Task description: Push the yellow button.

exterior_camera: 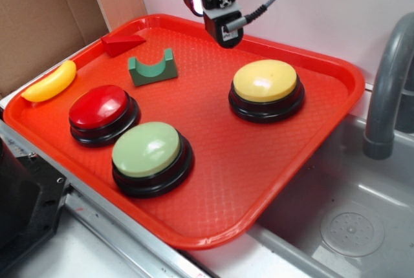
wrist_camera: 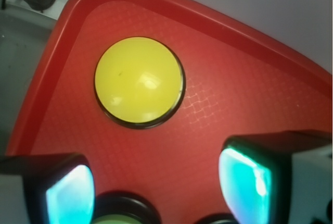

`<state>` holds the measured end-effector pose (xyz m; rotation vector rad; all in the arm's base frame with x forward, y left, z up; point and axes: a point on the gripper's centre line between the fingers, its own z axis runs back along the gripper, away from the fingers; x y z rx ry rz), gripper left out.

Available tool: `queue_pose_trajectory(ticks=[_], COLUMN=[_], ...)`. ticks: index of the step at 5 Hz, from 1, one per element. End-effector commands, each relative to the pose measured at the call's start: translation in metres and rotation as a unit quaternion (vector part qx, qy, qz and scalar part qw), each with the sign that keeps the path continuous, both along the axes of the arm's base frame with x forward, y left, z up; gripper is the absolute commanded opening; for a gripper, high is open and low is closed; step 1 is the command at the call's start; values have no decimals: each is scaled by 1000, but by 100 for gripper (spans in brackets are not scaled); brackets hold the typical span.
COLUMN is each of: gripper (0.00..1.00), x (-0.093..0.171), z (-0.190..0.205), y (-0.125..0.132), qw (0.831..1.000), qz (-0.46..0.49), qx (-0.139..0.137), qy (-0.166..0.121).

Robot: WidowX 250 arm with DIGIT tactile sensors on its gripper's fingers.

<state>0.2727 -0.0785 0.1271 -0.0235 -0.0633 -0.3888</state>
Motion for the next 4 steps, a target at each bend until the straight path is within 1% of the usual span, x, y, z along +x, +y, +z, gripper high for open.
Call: queue_pose_trajectory(ticks=[1,2,4], gripper=[100,100,100], x=[-15,-21,-28], z=[30,33,34], y=[2,5,6], qw=[999,999,999], qz=[6,17,20], qx=[-8,-9,-11], qy=[-48,-50,-39])
